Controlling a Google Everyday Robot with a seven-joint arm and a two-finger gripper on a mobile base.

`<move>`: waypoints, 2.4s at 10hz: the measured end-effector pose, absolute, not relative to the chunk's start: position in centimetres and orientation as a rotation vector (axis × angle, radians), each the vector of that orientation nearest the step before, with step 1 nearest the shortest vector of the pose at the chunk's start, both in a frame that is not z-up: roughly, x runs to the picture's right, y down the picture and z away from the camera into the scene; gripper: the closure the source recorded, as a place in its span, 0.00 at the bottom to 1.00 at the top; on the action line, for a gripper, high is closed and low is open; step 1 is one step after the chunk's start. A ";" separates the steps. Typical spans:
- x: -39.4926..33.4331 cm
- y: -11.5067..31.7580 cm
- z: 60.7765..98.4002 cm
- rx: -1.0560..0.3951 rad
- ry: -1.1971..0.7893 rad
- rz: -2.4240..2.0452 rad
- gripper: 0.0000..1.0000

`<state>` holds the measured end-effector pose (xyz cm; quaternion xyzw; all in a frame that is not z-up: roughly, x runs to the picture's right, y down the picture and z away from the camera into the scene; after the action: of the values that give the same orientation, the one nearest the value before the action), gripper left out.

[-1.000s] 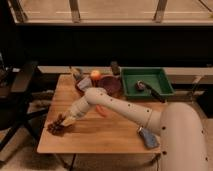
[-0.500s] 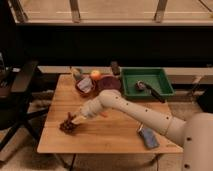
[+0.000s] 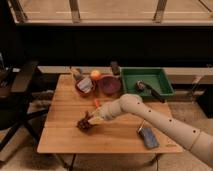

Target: Place grapes in tray

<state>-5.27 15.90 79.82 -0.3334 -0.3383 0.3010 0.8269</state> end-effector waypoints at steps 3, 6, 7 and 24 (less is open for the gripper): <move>-5.3 15.9 79.8 -0.709 -0.717 0.640 1.00; -5.3 15.9 79.8 -0.708 -0.718 0.641 1.00; -5.2 15.8 79.8 -0.702 -0.719 0.653 1.00; 12.1 13.2 77.7 -0.434 -0.559 0.976 1.00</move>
<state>12.08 13.17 77.75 -0.2039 -0.2629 0.4590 0.8238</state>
